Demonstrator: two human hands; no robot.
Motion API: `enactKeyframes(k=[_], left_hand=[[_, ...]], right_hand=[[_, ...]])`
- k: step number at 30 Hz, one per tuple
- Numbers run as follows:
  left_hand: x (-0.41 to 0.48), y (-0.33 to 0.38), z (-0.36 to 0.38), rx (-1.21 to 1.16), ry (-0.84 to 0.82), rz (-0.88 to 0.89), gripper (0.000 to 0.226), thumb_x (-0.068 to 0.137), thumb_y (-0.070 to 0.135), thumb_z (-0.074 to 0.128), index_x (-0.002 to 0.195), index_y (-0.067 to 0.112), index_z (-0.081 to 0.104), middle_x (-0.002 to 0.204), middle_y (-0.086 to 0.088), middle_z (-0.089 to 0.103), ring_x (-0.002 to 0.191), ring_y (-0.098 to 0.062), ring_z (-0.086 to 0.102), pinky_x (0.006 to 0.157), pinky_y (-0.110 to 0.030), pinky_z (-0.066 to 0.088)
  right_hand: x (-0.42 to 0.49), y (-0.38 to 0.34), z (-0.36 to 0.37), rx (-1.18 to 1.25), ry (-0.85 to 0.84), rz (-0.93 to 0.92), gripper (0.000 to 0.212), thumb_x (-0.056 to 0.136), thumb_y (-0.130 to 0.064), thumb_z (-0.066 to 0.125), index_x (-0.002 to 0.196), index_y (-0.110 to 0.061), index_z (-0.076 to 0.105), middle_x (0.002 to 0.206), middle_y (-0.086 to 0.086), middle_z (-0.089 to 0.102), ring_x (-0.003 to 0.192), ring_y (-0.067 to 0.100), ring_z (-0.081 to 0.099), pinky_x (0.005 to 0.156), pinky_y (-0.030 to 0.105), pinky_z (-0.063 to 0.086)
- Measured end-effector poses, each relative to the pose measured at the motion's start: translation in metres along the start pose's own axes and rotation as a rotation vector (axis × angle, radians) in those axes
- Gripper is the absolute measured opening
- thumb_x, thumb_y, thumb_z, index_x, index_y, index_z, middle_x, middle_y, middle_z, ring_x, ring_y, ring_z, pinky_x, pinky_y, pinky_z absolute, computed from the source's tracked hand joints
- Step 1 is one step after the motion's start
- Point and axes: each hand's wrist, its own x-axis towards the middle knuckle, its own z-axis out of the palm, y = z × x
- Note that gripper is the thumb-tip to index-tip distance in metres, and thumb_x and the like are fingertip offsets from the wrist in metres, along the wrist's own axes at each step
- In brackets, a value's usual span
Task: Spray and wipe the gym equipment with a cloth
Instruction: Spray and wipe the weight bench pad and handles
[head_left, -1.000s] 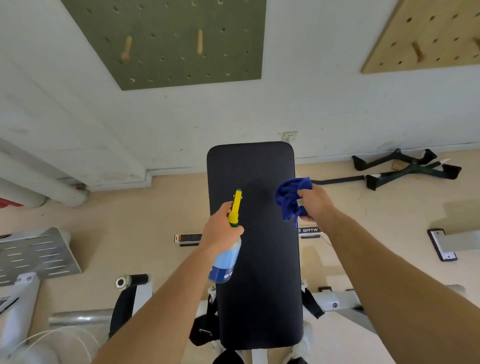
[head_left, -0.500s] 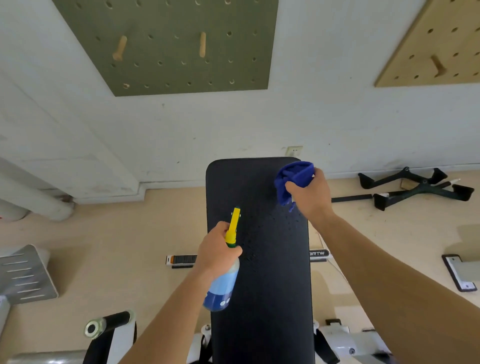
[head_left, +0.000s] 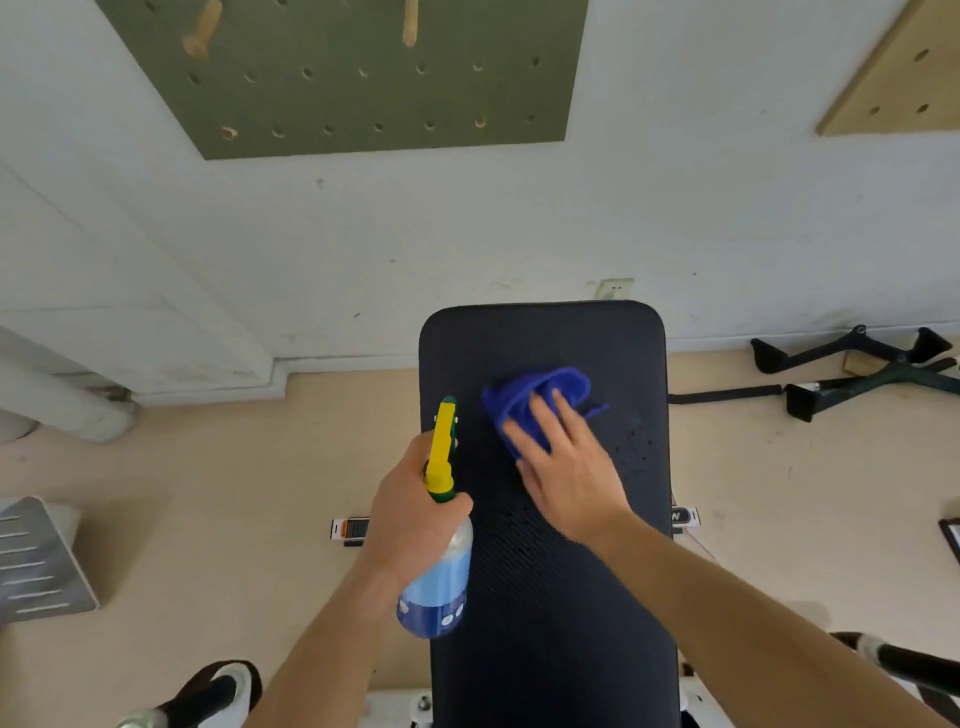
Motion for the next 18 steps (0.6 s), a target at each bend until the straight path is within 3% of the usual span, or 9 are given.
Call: enactKeyframes(k=[3,5,8,10,14,16,18], left_hand=[[-0.001,-0.005,-0.002,-0.012,-0.003,-0.016,0.046,0.078,0.005,0.070,0.114,0.032,0.061,0.069,0.011,0.054,0.060,0.000,0.051,0.059,-0.011,0.039],[-0.001,-0.007,-0.006,-0.023,-0.002,-0.024,0.046,0.077,0.005,0.069,0.113,0.033,0.062,0.068,0.011,0.053,0.059,-0.003,0.049,0.059,-0.012,0.039],[0.005,-0.007,-0.010,-0.034,0.017,-0.031,0.047,0.077,0.003,0.068,0.111,0.033,0.062,0.069,0.010,0.056,0.060,-0.006,0.050,0.058,-0.013,0.039],[0.008,-0.005,-0.011,-0.034,0.028,-0.020,0.045,0.078,0.001,0.069,0.110,0.030,0.061,0.066,0.010,0.056,0.059,0.000,0.052,0.057,-0.009,0.040],[0.011,-0.002,-0.011,-0.052,0.084,-0.012,0.040,0.078,-0.001,0.069,0.100,0.030,0.059,0.061,0.021,0.058,0.059,0.003,0.054,0.058,-0.007,0.040],[0.009,-0.001,-0.010,-0.065,0.092,-0.010,0.041,0.077,-0.001,0.070,0.100,0.032,0.060,0.070,0.020,0.065,0.065,0.001,0.059,0.059,-0.008,0.041],[0.005,-0.001,-0.008,-0.056,0.082,-0.003,0.042,0.077,0.000,0.070,0.107,0.029,0.061,0.076,0.008,0.068,0.070,-0.004,0.061,0.060,-0.009,0.043]], right_hand=[[-0.019,0.016,0.010,-0.104,-0.079,-0.267,0.058,0.097,-0.037,0.056,0.152,-0.033,0.036,0.158,0.011,0.035,0.148,0.039,0.026,0.115,0.053,0.033],[0.013,0.034,-0.006,-0.172,-0.083,-0.335,0.066,0.095,-0.032,0.060,0.154,-0.033,0.030,0.162,0.014,0.025,0.148,0.037,0.025,0.117,0.052,0.031],[0.085,0.034,-0.045,-0.115,-0.026,-0.234,0.063,0.104,-0.037,0.042,0.158,-0.035,0.011,0.167,0.012,0.002,0.153,0.035,0.007,0.123,0.047,0.018],[0.112,0.016,-0.052,-0.052,-0.025,-0.160,0.060,0.106,-0.042,0.032,0.158,-0.036,0.005,0.167,0.009,-0.004,0.153,0.033,-0.002,0.124,0.046,0.012],[0.076,-0.030,-0.012,0.004,0.049,-0.181,0.072,0.091,-0.018,0.059,0.155,-0.025,0.027,0.166,0.014,0.009,0.151,0.040,0.010,0.118,0.053,0.028],[0.031,-0.039,0.012,0.013,0.025,-0.319,0.073,0.085,-0.011,0.058,0.152,-0.024,0.033,0.165,0.014,0.013,0.150,0.041,0.015,0.118,0.052,0.029],[-0.011,-0.035,0.023,-0.020,-0.075,-0.474,0.066,0.088,-0.014,0.051,0.151,-0.026,0.036,0.165,0.012,0.017,0.150,0.038,0.018,0.117,0.050,0.032]])
